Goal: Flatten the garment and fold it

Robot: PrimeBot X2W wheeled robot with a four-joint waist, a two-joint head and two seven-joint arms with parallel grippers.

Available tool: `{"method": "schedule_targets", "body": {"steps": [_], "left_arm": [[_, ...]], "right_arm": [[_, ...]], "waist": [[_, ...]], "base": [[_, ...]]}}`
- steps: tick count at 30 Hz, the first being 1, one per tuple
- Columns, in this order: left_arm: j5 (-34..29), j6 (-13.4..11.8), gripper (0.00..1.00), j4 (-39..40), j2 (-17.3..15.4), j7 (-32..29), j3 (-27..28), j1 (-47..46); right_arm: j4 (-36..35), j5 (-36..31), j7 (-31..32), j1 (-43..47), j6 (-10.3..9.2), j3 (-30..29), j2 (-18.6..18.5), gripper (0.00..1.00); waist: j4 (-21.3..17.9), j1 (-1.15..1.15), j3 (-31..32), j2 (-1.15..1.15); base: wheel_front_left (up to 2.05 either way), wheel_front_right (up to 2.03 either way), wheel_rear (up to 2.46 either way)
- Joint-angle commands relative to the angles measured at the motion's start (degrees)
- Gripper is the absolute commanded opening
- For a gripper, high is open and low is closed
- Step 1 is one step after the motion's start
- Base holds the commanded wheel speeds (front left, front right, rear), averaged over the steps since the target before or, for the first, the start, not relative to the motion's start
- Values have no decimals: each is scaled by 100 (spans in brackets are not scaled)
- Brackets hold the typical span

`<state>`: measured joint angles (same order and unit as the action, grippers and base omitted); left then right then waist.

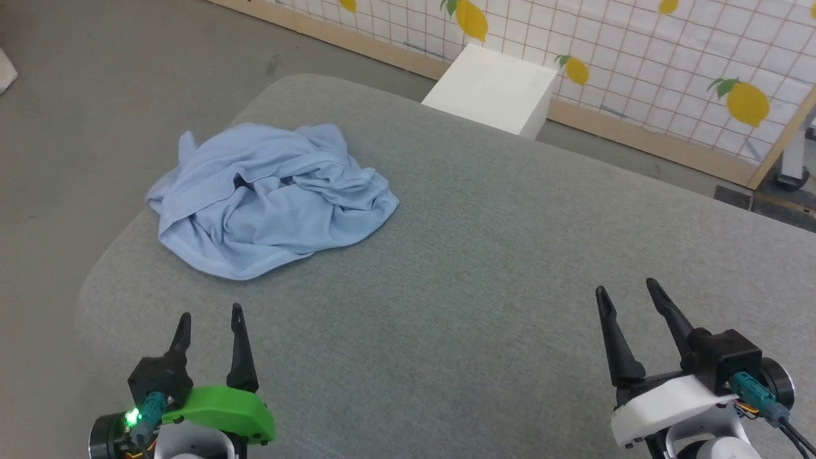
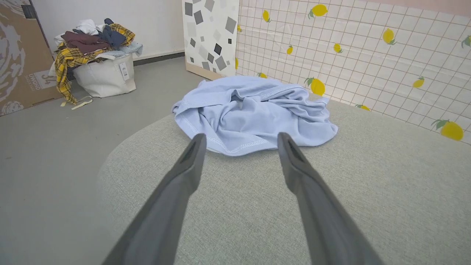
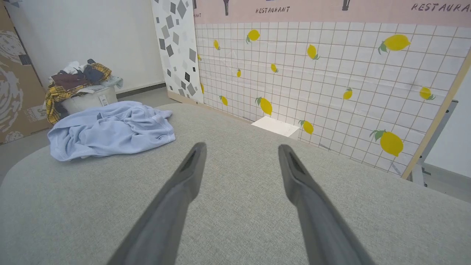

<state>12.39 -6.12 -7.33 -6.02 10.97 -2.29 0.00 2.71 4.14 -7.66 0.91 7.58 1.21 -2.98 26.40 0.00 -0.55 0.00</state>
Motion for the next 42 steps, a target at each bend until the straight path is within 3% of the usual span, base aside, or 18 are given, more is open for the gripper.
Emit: {"method": "schedule_targets", "body": {"steps": [1,26,35,42], "left_arm": [[77,-65,100,-53,-33,91,9,105],[345,-279,100,-127,-40,403,127,280],[424,-306,100,-58,-43,399,205,218],[626,55,100,-287,-335,33,174,-867]], "right_arm": [[-11,54,-81,-21,-7,14,8,100],[14,171,-272,-14,-9,160,11,100],[-38,143,-227,-45,-9,177,11,100],[-228,-83,-29,-250,-9,230,11,100]], "waist": [[141,0,-2,0],[1090,0,-15,0],[1036,0,-101,0],[676,0,-612,0]], "base": [[0,0,0],[0,0,0],[0,0,0],[0,0,0]]}}
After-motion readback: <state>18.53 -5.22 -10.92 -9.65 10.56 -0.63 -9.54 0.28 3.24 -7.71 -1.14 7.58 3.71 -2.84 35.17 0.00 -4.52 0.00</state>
